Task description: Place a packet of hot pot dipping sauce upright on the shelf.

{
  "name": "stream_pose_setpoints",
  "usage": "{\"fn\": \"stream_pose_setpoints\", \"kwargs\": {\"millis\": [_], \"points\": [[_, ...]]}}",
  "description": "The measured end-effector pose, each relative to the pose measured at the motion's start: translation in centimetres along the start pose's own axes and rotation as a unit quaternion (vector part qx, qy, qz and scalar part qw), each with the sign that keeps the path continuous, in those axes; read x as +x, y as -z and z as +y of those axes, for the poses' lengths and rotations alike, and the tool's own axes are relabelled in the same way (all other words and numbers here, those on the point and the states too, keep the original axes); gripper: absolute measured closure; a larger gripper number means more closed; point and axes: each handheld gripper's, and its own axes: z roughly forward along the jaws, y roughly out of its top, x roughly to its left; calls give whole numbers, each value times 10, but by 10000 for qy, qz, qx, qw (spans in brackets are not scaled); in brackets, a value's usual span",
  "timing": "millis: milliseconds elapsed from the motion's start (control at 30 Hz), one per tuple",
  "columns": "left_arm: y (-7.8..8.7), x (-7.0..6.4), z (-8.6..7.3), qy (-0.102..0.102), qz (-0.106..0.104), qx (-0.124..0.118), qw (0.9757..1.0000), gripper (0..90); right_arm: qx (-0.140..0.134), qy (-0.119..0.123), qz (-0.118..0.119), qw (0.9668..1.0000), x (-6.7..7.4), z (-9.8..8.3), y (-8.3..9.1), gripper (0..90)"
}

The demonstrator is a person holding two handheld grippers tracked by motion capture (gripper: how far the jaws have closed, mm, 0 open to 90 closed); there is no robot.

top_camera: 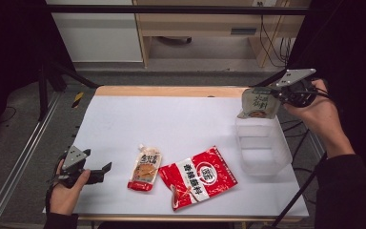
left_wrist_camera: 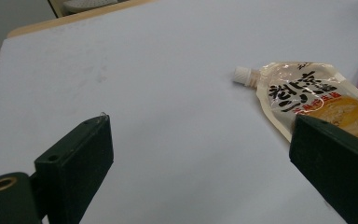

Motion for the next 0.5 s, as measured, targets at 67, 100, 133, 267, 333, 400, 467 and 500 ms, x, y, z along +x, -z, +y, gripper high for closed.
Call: {"fn": "stream_pose_setpoints", "kwargs": {"millis": [67,100,133,267,333,400,467,500], "points": [[0,1,0,25,8,-10,10000,62,31,9,8,10000,-1,-3,-2,900],[0,1,0,24,8,-11,10000,62,44,-12,16,10000,-1,-4,-4,900],[0,1,0,17,8,-11,10000,62,54,0,-2,10000,-1,-5,-5,900],[0,0,0,-20,-12,1,10000,62,58,-18,4,10000,-1,-11,-14,900],[0,0,0,-25,-11,2,10000,62,55,-61,-7,10000,-1,-13,-16,900],[0,0,0,-23,-16,-3,10000,62,91,-74,26,9999,-1,-16,-23,900],[0,0,0,-20,-21,-3,10000,62,101,-75,27,9999,-1,-17,-24,900],[0,0,0,-17,-23,-3,10000,62,126,-80,25,9999,-1,-18,-26,900]]}}
